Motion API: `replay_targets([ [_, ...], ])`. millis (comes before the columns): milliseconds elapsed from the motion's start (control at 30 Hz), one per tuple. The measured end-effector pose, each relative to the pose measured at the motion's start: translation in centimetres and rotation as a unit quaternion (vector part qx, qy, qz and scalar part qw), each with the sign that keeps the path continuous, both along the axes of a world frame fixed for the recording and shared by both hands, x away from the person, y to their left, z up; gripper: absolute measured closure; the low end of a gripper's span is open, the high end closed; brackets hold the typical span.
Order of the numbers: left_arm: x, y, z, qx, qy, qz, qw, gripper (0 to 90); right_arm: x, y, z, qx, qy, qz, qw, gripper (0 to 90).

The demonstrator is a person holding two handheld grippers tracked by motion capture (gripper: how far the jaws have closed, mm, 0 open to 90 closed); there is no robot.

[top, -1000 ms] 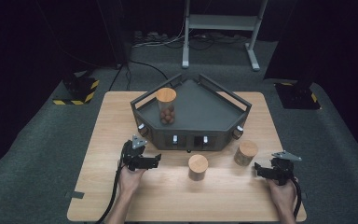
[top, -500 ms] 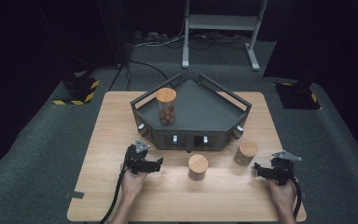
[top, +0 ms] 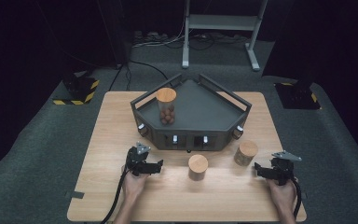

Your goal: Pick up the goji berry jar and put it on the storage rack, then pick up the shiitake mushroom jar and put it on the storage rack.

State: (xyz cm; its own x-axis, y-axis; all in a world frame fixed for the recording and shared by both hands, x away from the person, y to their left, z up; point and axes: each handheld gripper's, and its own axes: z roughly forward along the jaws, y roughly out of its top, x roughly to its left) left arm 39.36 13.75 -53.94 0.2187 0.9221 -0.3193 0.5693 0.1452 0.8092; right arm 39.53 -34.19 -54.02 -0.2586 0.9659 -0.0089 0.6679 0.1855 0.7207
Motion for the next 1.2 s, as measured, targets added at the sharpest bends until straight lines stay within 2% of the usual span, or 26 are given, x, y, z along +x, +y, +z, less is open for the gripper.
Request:
replay_targets([
  [300, -0.1, 0.0, -0.9, 0.014, 0.009, 0.002, 0.9999, 5.9, 0.0, 0.0, 0.0, 0.0, 0.0, 0.002, 1.0, 7.0],
  [400, -0.1, 0.1, -1.0, 0.01, 0.0, 0.01, 0.9999, 6.1, 0.0, 0.0, 0.0, 0.0, 0.001, 0.001, 1.0, 6.7],
  [467, -0.2, -0.1, -1.3, 0.021, -0.009, 0.009, 0.9997, 6.2, 0.0, 0.0, 0.0, 0.0, 0.001, 0.001, 1.0, 6.2],
  [533, -0.2, -0.3, -1.3, 0.029, -0.011, 0.01, 0.9995, 6.3, 0.0, 0.0, 0.0, -0.001, 0.002, -0.002, 1.0, 4.9],
  [800, -0.1, -0.3, -1.4, 0.031, -0.008, 0.015, 0.9994, 4.8, -0.2, 0.0, 0.0, 0.0, 0.004, -0.01, 0.9999, 3.6],
  [933, -0.1, -0.3, -1.4, 0.032, -0.008, 0.015, 0.9993, 4.7, -0.9, -0.1, 0.0, 0.005, 0.001, -0.006, 1.0, 4.5],
  [1000, -0.1, -0.3, -1.4, 0.032, -0.008, 0.015, 0.9993, 4.7, -1.4, -0.1, 0.1, 0.01, 0.0, 0.002, 1.0, 4.5],
  [1033, -0.1, -0.3, -1.4, 0.032, -0.008, 0.015, 0.9993, 4.7, -1.8, -0.1, 0.2, 0.01, 0.004, 0.015, 0.9998, 4.5],
  [1200, -0.1, -0.3, -1.4, 0.032, -0.008, 0.015, 0.9994, 4.7, -2.7, 0.3, 0.7, 0.016, 0.002, 0.033, 0.9993, 4.7],
])
